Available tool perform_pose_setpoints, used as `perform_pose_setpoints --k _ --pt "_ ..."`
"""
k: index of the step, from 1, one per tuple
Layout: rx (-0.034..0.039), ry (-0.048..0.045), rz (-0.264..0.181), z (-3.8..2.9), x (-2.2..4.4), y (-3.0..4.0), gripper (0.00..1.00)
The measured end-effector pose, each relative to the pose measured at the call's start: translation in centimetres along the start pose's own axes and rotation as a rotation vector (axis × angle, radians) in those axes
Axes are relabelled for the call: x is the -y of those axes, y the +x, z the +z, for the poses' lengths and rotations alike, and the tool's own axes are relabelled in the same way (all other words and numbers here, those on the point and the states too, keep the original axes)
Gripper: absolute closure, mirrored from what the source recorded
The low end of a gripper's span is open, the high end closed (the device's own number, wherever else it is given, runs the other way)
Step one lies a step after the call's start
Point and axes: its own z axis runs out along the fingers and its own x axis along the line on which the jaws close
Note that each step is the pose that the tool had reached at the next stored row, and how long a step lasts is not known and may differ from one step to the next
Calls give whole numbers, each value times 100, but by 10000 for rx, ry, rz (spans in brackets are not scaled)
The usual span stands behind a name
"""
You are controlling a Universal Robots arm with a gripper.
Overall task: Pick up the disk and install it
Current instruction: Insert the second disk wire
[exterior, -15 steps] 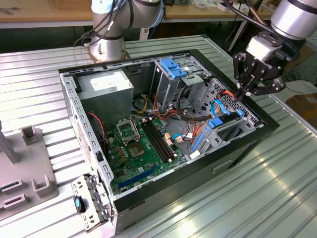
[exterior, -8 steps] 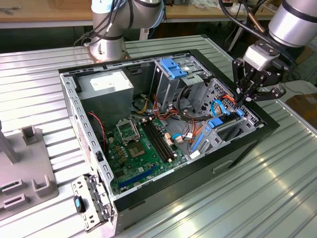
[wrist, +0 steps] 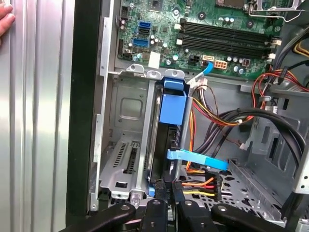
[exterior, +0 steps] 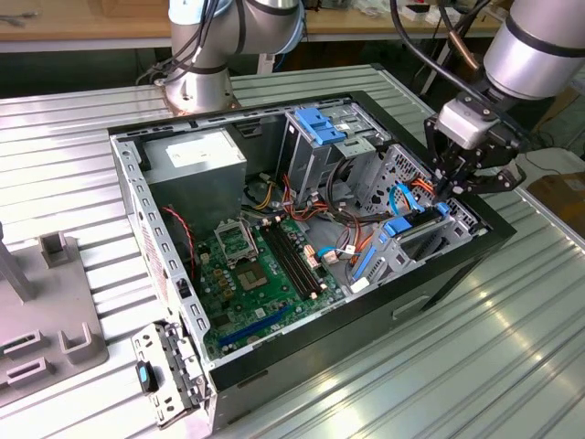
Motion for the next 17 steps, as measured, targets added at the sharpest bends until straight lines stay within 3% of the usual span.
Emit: perform_pose_setpoints --k 2,3,7,10,11,13,16,17 --pt "-31 296 -8 20 -16 11 84" --pt "-30 338 -6 27 -30 10 84" --pt "-60 371 128 50 -91 -15 84" --pt "-43 412 209 56 -121 -32 84" --pt "-41 512 278 67 -147 -38 84" --pt "36 610 336 71 -159 -41 84" --pt "68 616 342 72 -162 -41 84" --pt "142 632 369 76 -170 -42 84"
